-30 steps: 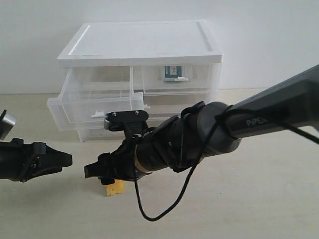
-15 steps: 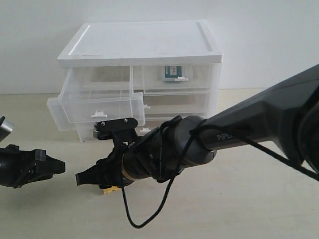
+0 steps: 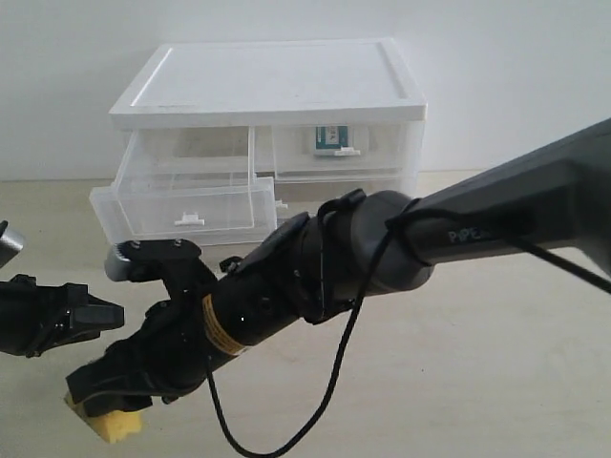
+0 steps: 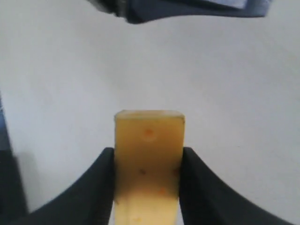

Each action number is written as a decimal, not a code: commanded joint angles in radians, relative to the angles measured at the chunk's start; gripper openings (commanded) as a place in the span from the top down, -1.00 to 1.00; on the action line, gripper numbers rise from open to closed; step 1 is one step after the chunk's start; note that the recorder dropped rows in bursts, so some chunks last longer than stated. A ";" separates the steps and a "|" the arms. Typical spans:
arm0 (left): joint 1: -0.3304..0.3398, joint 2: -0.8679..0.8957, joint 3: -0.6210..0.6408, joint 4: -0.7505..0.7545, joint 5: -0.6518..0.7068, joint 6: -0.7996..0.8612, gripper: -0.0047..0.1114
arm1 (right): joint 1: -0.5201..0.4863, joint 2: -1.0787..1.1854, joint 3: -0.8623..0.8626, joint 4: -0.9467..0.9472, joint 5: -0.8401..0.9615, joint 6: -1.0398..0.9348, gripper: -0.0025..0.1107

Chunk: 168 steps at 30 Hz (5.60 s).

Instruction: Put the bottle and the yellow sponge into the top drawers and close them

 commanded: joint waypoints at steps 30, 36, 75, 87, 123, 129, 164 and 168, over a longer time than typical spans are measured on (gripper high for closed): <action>0.001 -0.012 0.004 -0.019 0.003 0.014 0.12 | -0.001 -0.228 -0.154 -0.012 0.795 -0.011 0.17; 0.001 -0.012 0.004 -0.025 0.002 0.014 0.12 | -0.001 -0.242 -0.154 0.012 0.804 -0.087 -0.32; -0.001 -0.012 0.004 -0.037 0.002 0.016 0.12 | -0.013 -0.321 0.119 -0.012 0.705 0.041 0.96; -0.001 -0.012 0.004 -0.037 0.002 0.016 0.12 | -0.013 -0.135 -0.135 -0.012 0.793 0.041 0.96; -0.001 -0.010 0.004 -0.042 0.087 0.018 0.12 | -0.043 -0.122 -0.176 0.350 0.882 -0.503 0.96; -0.001 -0.010 0.004 -0.042 0.087 0.018 0.12 | -0.135 -0.022 -0.234 0.335 0.804 -0.377 0.96; 0.001 -0.010 0.004 -0.070 0.085 0.026 0.13 | -0.136 -0.709 0.469 0.408 0.784 -0.467 0.96; 0.001 -0.010 0.004 -0.070 0.085 0.026 0.13 | -0.136 -0.793 0.548 0.423 0.784 -0.465 0.96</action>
